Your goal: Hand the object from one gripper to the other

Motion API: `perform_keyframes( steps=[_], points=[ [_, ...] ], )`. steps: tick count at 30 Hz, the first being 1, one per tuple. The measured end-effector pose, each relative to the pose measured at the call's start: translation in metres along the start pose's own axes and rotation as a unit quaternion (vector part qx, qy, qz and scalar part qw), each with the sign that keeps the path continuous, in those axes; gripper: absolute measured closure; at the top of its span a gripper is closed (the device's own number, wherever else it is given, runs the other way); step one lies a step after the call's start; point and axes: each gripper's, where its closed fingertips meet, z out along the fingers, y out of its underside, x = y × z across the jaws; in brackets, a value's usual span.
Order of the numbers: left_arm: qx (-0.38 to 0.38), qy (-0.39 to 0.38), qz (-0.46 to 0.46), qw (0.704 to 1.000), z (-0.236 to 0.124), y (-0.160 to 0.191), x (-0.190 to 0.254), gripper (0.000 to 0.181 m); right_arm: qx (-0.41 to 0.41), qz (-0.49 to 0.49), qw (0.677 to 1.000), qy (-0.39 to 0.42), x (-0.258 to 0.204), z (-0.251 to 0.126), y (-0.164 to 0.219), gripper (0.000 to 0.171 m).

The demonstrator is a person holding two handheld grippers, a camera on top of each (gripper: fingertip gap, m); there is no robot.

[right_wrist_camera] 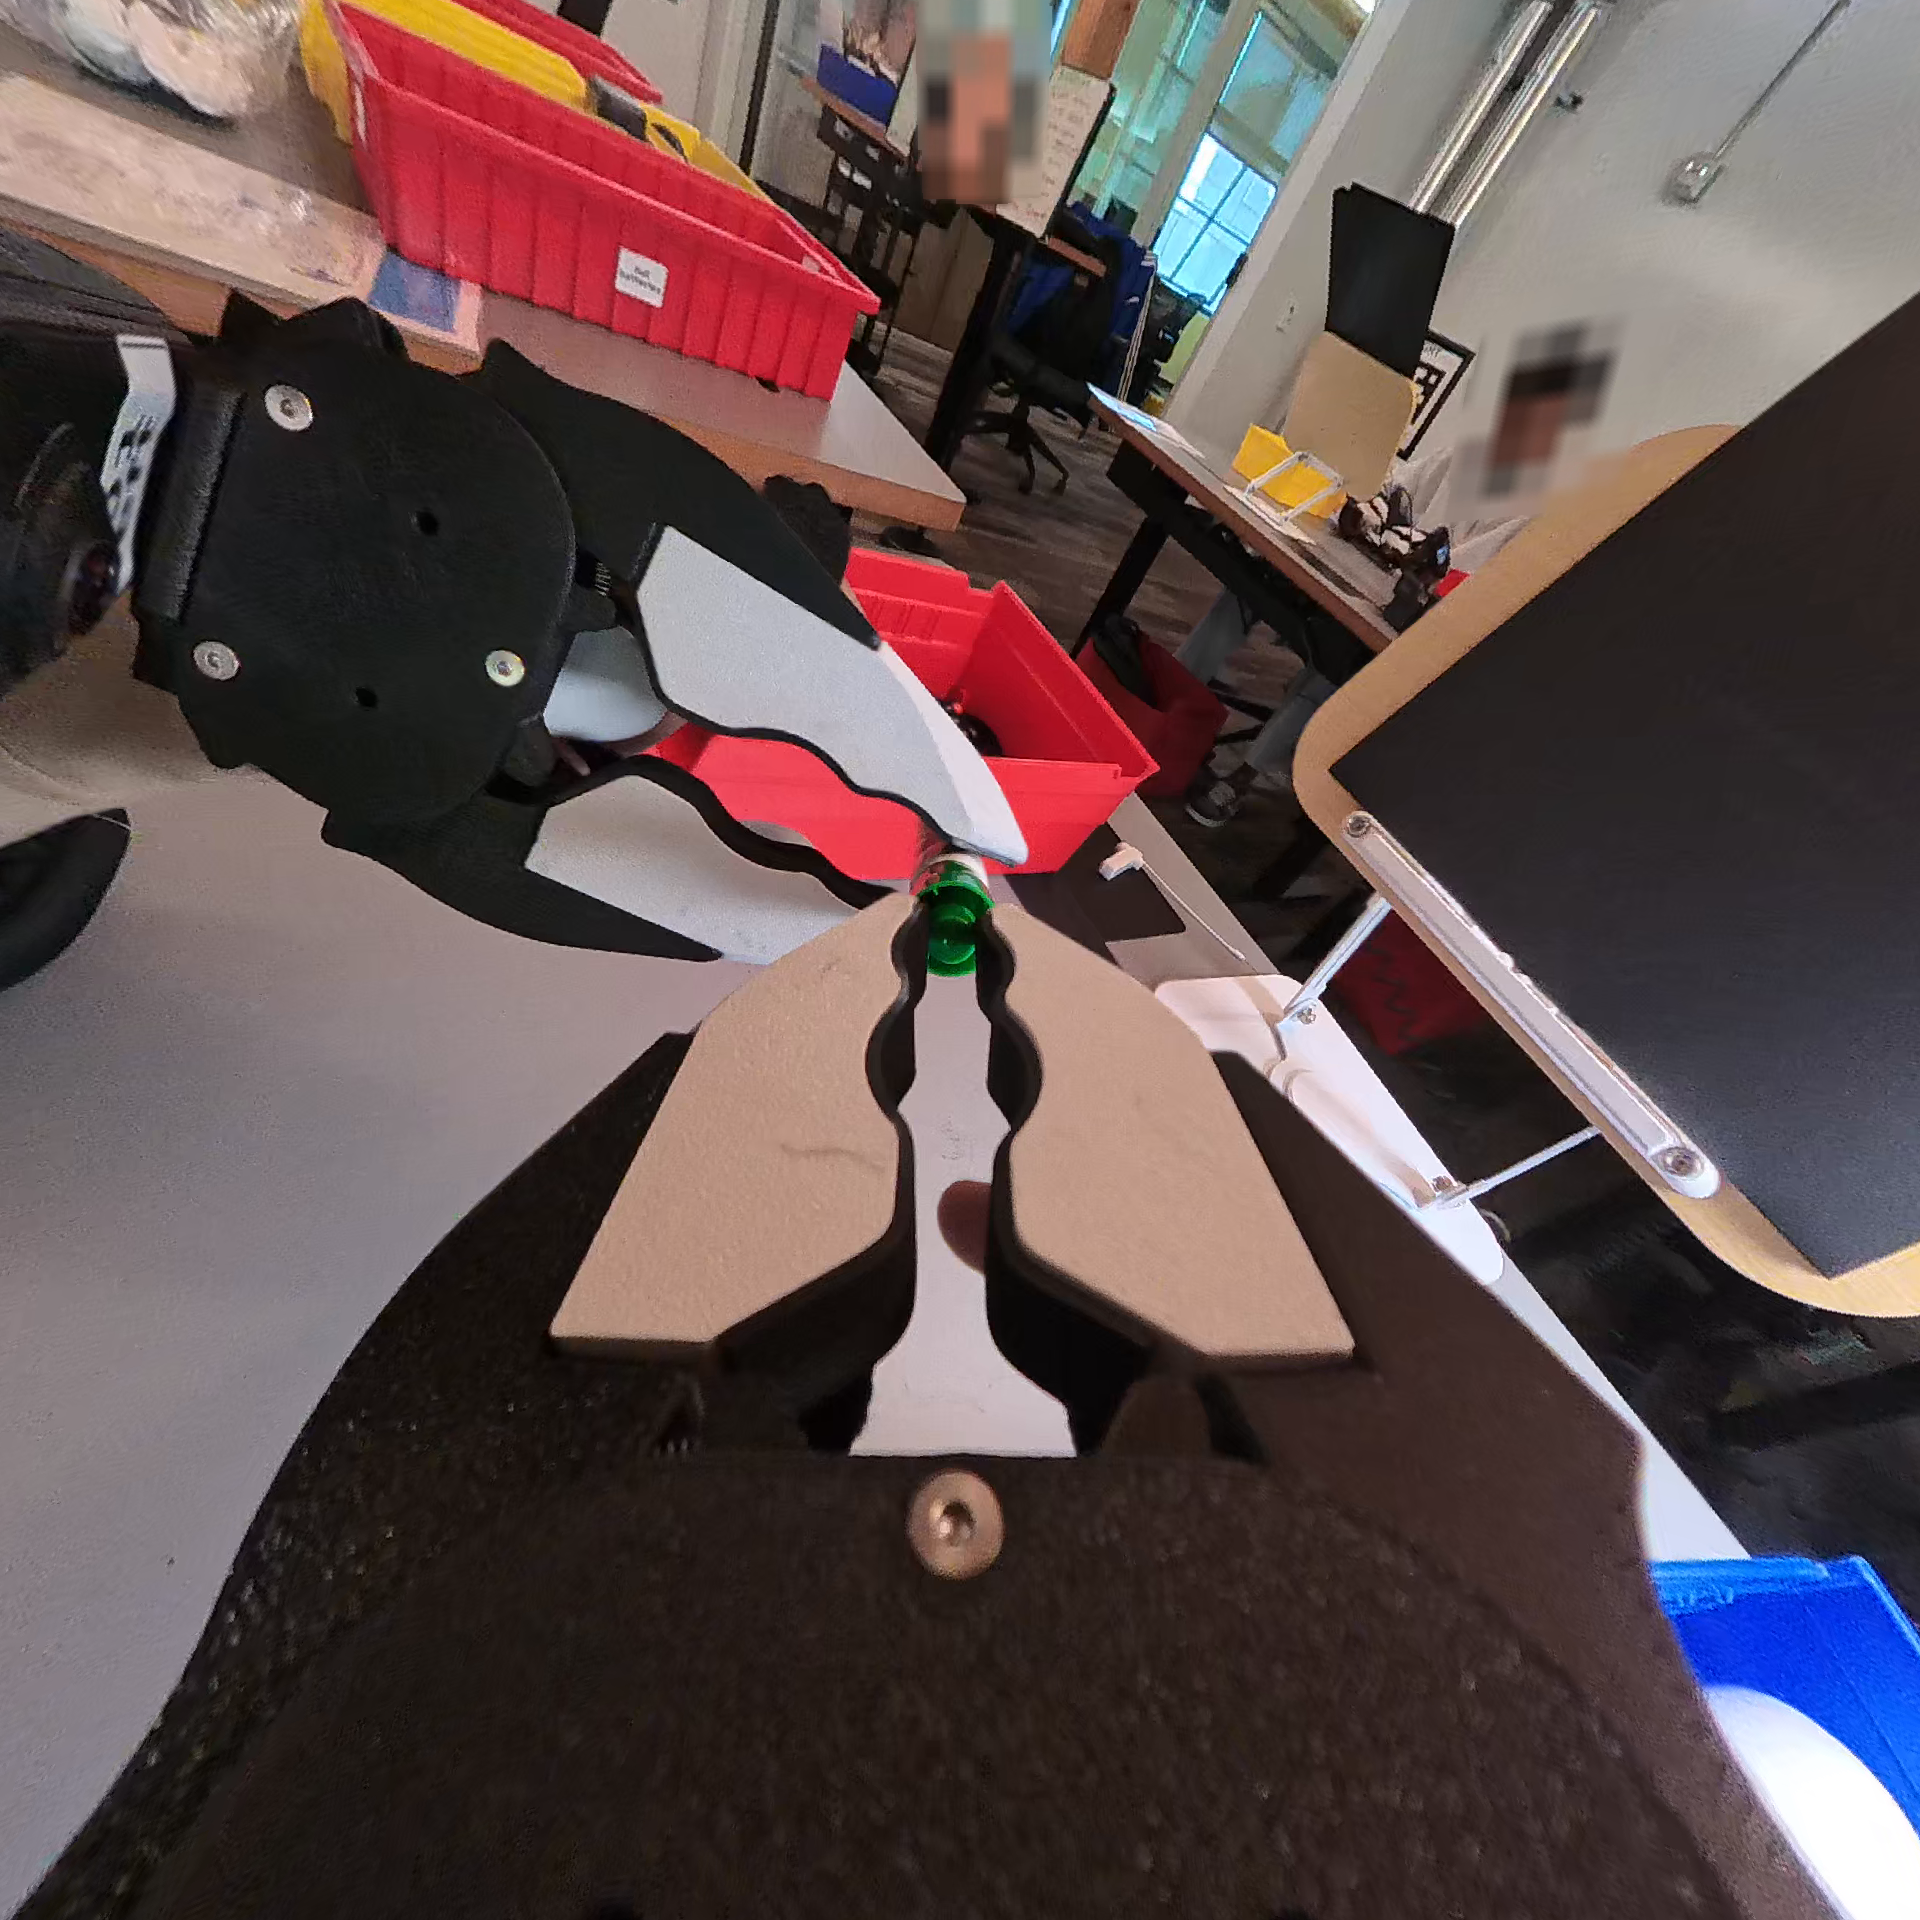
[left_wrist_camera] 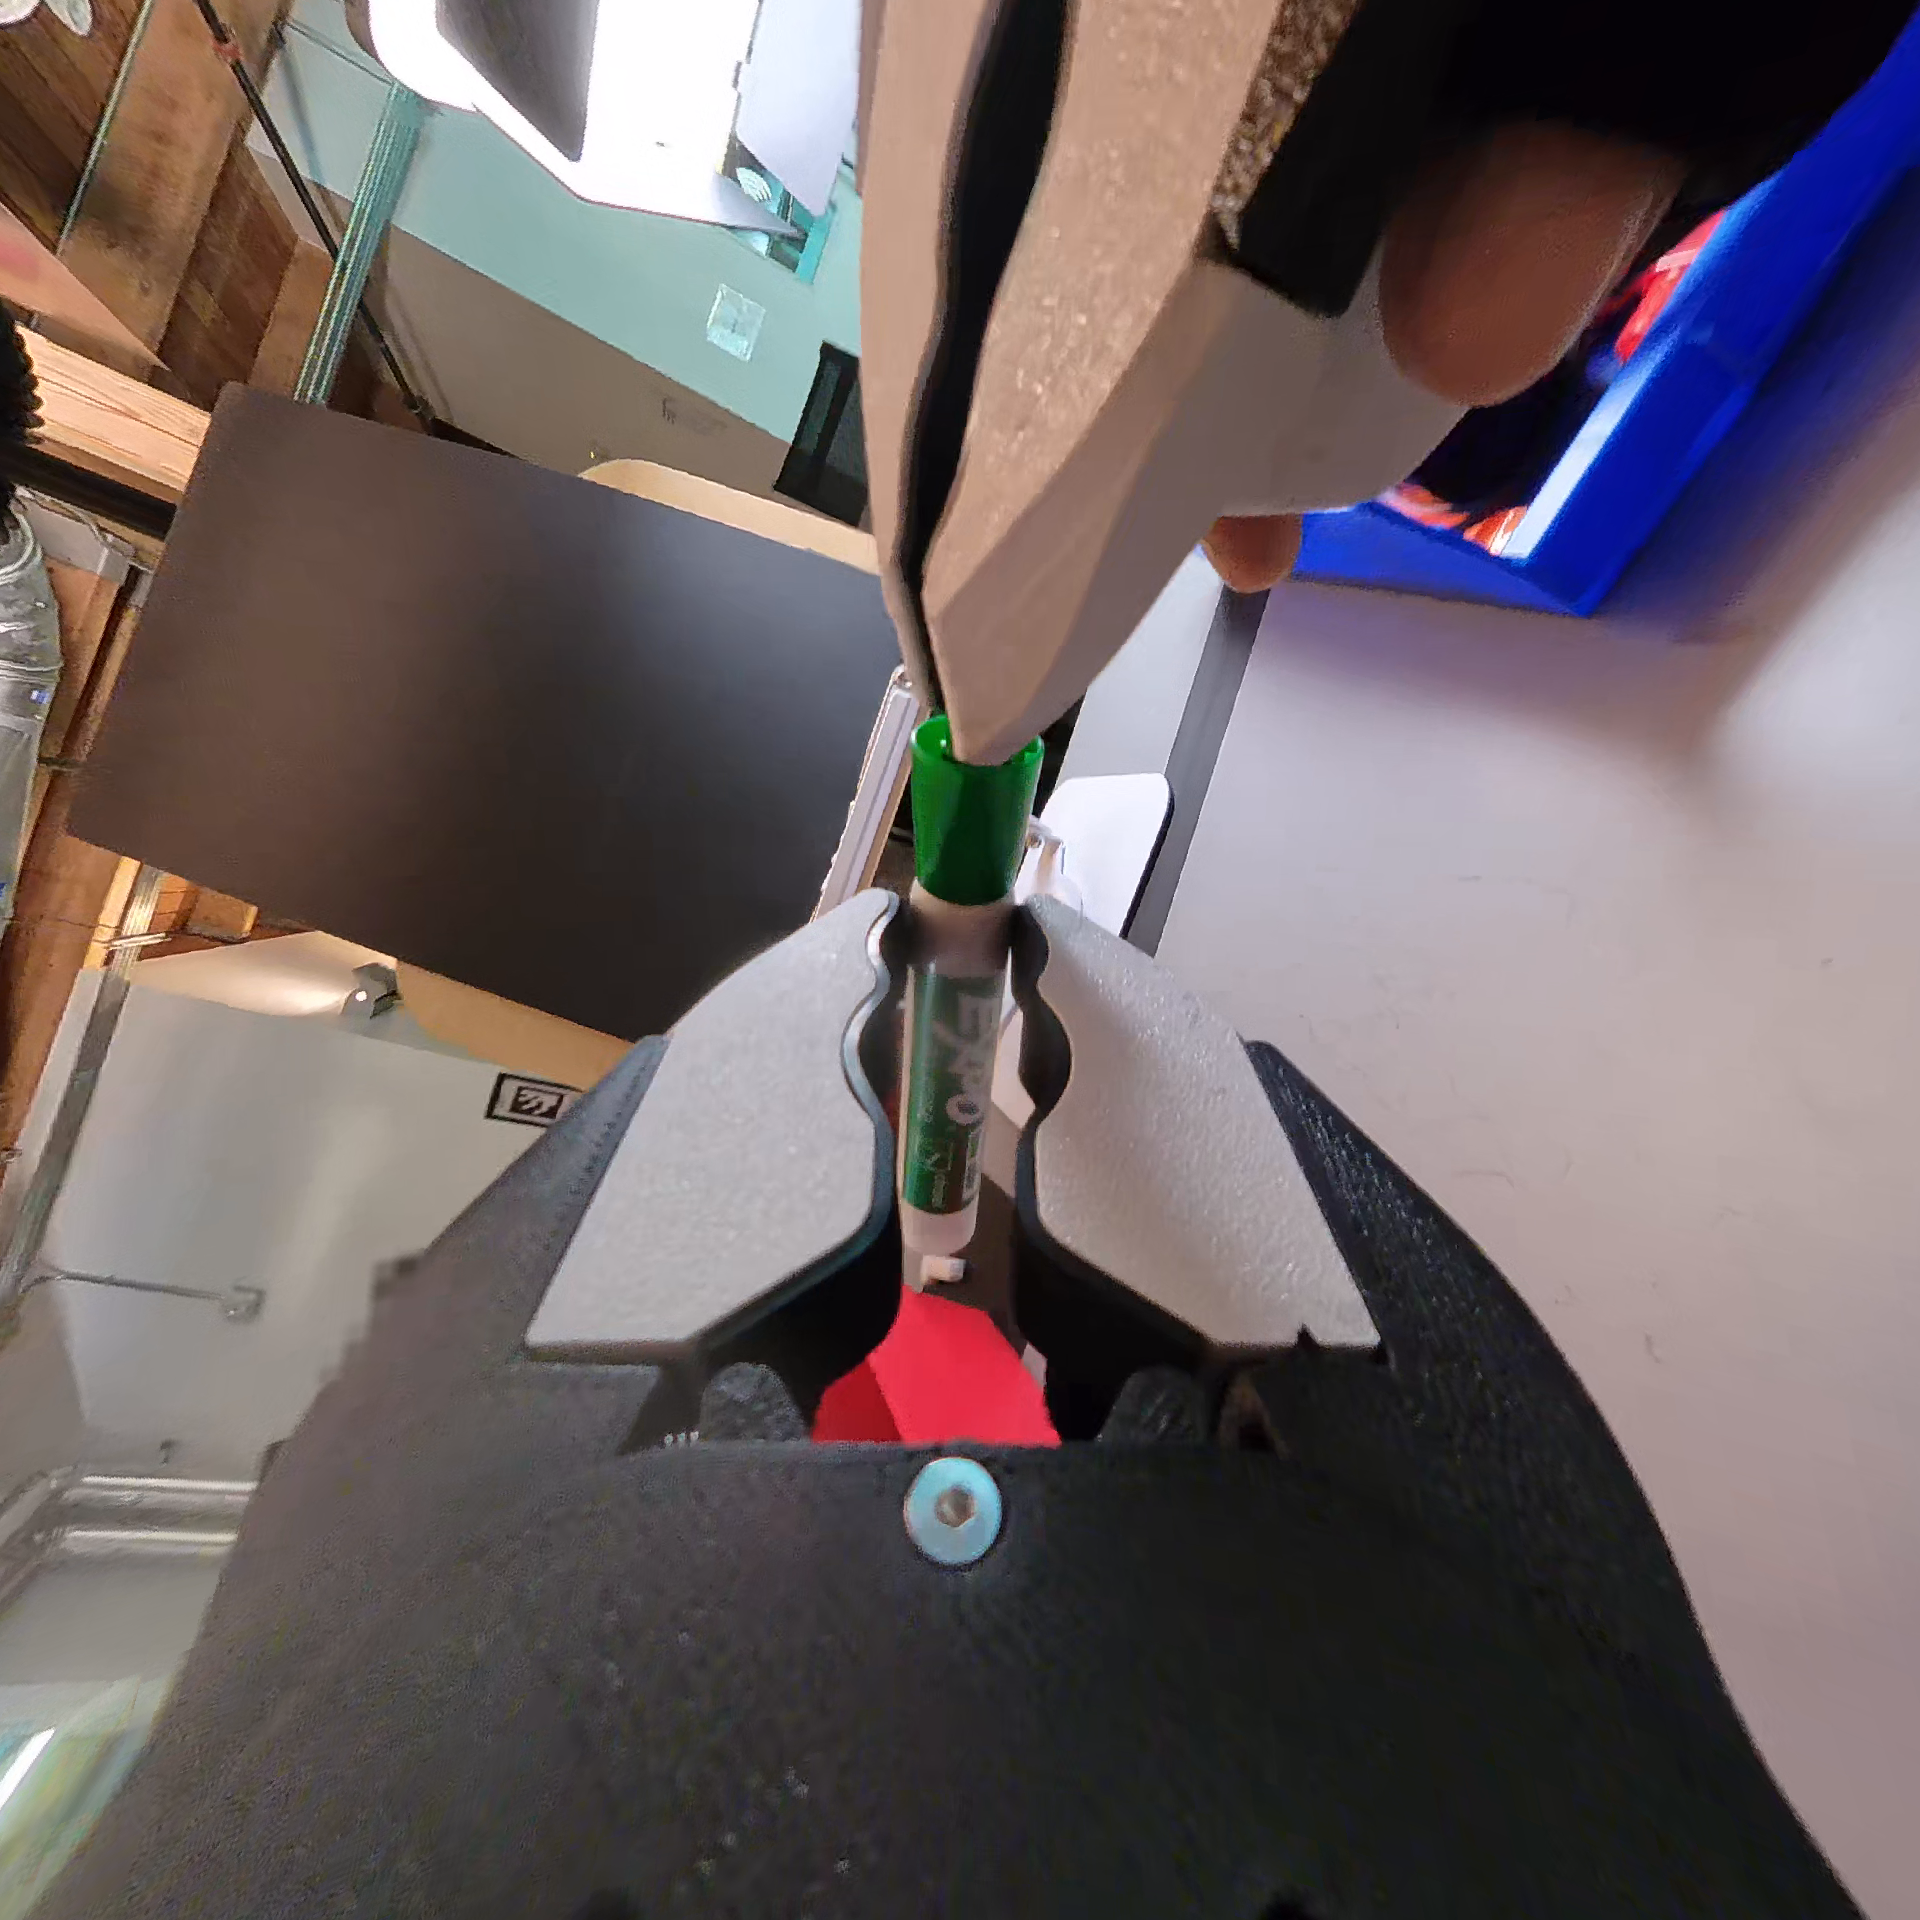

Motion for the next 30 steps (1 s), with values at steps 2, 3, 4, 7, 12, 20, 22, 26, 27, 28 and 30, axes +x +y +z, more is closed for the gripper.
perform_keyframes(
  steps=[2,3,4,7,12,20,22,26,27,28,30],
  points=[
    [0.026,0.006,-0.03,0.999,-0.002,-0.005,-0.002,0.162,0.011,0.008,1.0,-0.002,0.002,-0.003,-0.004,0.163],
    [0.041,0.008,-0.053,0.998,-0.004,-0.007,-0.005,0.16,0.019,0.017,1.0,-0.006,0.003,-0.005,-0.006,0.164],
    [0.053,0.007,-0.079,0.995,-0.006,-0.008,-0.01,0.156,0.027,0.026,0.999,-0.009,0.005,-0.008,-0.008,0.164],
    [0.082,0.023,-0.174,0.981,-0.011,-0.004,-0.025,0.142,0.067,0.056,0.996,-0.007,0.019,-0.024,-0.019,0.164],
    [0.151,0.072,-0.353,0.921,-0.022,0.004,-0.049,0.141,0.199,0.147,0.969,-0.006,0.058,-0.074,-0.046,0.164],
    [0.208,0.169,-0.453,0.851,-0.025,-0.007,-0.038,0.145,0.248,0.172,0.953,0.025,0.092,-0.119,-0.049,0.171],
    [0.197,0.184,-0.434,0.86,-0.021,-0.013,-0.025,0.144,0.242,0.167,0.956,0.021,0.087,-0.113,-0.049,0.171],
    [0.188,0.193,-0.405,0.874,-0.019,-0.02,-0.014,0.145,0.23,0.159,0.96,0.01,0.079,-0.104,-0.049,0.171],
    [0.189,0.194,-0.406,0.873,-0.02,-0.02,-0.014,0.145,0.23,0.159,0.96,0.008,0.079,-0.104,-0.05,0.171],
    [0.19,0.194,-0.409,0.871,-0.02,-0.02,-0.015,0.146,0.232,0.158,0.96,0.009,0.079,-0.104,-0.05,0.171],
    [0.19,0.194,-0.414,0.869,-0.021,-0.018,-0.017,0.147,0.234,0.159,0.959,0.009,0.08,-0.106,-0.051,0.171]
  ],
)
